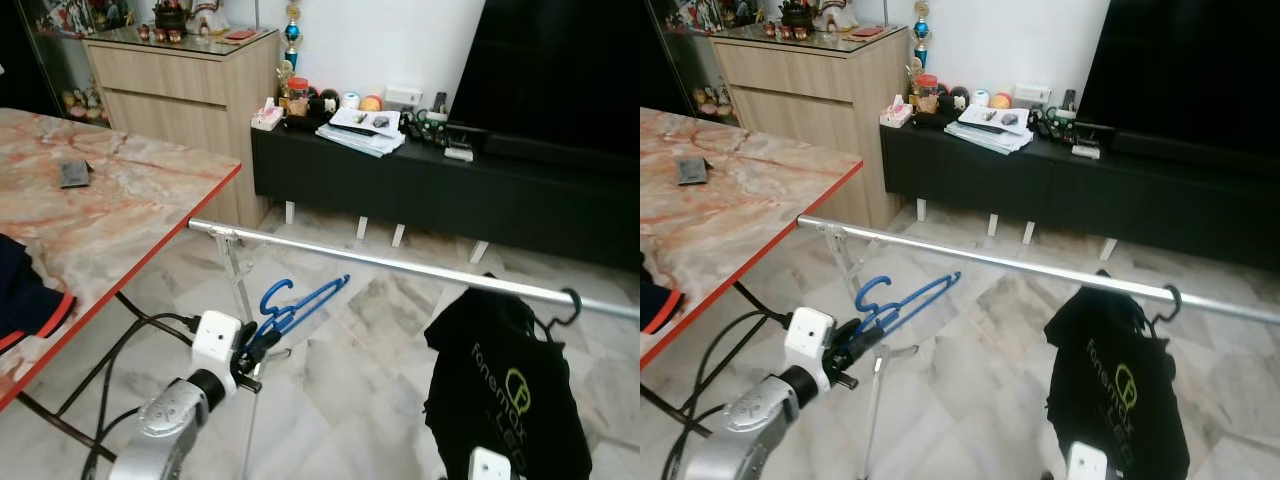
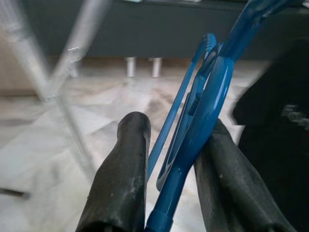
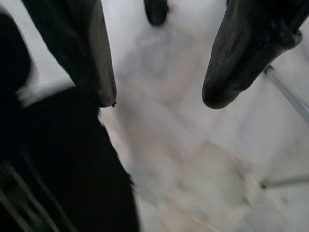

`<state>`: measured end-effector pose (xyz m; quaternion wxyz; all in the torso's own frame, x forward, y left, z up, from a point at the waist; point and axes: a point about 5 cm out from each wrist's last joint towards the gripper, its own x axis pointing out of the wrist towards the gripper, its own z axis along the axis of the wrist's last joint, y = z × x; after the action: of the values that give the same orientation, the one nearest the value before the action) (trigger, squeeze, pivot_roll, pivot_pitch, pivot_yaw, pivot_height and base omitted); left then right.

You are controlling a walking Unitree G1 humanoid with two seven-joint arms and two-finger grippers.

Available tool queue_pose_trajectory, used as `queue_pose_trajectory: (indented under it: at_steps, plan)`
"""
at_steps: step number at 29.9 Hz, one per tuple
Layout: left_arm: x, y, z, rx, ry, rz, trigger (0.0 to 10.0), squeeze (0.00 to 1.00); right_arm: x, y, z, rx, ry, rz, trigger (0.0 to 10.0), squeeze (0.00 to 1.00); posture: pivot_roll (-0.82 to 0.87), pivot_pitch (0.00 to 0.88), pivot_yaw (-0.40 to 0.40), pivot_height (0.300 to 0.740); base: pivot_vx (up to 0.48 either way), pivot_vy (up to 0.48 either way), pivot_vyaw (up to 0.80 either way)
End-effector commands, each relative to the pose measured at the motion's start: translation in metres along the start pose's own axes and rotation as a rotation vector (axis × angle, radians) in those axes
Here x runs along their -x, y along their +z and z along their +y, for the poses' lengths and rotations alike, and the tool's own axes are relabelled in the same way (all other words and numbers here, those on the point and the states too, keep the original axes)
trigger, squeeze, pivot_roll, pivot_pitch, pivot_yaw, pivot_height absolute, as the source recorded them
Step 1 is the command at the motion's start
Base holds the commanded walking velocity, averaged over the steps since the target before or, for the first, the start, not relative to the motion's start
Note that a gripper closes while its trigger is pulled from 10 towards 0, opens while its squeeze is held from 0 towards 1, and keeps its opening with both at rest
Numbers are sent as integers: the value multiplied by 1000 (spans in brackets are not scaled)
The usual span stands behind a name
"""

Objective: Hang hanger

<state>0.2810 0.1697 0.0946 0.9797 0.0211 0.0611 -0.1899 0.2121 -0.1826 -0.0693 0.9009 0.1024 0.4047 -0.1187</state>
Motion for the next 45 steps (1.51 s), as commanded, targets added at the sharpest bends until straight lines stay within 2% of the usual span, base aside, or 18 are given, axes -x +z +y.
queue_pose_trajectory:
  at_steps: [1,27,28,29,30,32,36,37,39,45]
  plan:
    - [0,1,-1,14,-2,-2,10000,0,2,-9,0,-12,-4,26,10000,0,151,38,-64,740,0,0,0]
    - [0,1,-1,14,-13,1,10000,0,2,-9,0,-11,-5,26,10000,0,152,39,-64,740,0,0,0]
    - [-25,2,-2,23,-17,15,10000,0,2,-12,-2,-23,-15,26,10000,0,77,57,-21,740,0,0,0]
    - [-42,5,-4,26,-22,25,10000,0,3,-13,-3,-32,-22,27,10000,0,81,58,-23,740,0,0,0]
    - [-53,7,-7,26,-26,33,10000,0,3,-14,-4,-37,-26,27,10000,0,81,58,-23,740,0,0,0]
    - [-53,6,-8,34,-26,29,10000,0,3,-15,-3,-34,-23,27,10000,0,86,58,-25,740,0,0,0]
    - [-34,-3,-6,38,-22,31,10000,0,3,-13,-1,-27,-15,24,10000,0,96,57,-31,740,0,0,0]
    - [-34,-3,-6,38,-22,31,10000,0,3,-13,-1,-27,-15,24,10000,0,96,57,-31,740,0,0,0]
    - [-18,-10,1,33,-12,40,10000,0,3,-12,-2,-25,-13,21,10000,0,108,56,-39,740,0,0,0]
    - [-11,-21,0,8,-49,60,10000,0,2,-10,-2,-11,-2,21,10000,0,114,50,-47,740,0,0,0]
